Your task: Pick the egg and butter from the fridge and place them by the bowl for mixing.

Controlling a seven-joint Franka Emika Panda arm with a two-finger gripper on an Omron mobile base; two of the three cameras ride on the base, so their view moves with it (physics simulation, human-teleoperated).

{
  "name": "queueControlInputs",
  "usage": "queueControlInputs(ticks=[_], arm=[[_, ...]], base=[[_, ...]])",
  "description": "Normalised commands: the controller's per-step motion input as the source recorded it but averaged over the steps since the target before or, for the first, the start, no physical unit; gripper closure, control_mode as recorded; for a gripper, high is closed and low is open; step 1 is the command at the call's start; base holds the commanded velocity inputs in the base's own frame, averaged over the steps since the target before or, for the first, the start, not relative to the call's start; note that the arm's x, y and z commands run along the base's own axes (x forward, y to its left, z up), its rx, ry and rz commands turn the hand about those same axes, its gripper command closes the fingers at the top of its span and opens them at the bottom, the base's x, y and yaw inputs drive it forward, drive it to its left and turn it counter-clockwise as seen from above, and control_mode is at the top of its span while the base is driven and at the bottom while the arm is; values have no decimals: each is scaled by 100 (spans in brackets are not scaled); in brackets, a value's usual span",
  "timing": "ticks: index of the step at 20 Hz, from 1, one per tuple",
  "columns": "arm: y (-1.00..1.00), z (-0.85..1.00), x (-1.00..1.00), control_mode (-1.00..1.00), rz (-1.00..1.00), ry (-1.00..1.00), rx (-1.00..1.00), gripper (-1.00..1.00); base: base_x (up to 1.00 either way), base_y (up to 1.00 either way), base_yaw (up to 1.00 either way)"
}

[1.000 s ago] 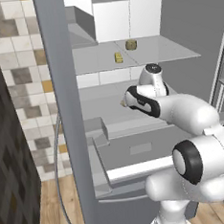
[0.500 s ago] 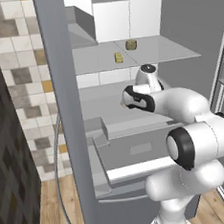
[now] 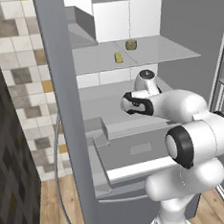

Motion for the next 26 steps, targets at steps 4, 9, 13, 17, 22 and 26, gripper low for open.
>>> queueControlInputs(ticks=[4, 9, 13, 17, 22, 26], arm=[[5, 0, 6, -100, 2, -2, 0, -100], [7, -4, 16, -100, 0, 0, 0, -100], [2, 0, 23, -100, 1, 0, 0, -100], [0, 0, 21, -100, 0, 0, 0, -100], [0, -4, 20, -100, 0, 0, 0, -100], [0, -9, 26, -100, 0, 2, 0, -100]], base=[[0, 0, 0], [0, 0, 0], [0, 0, 0], [0, 0, 0], [0, 0, 0], [0, 0, 0]])
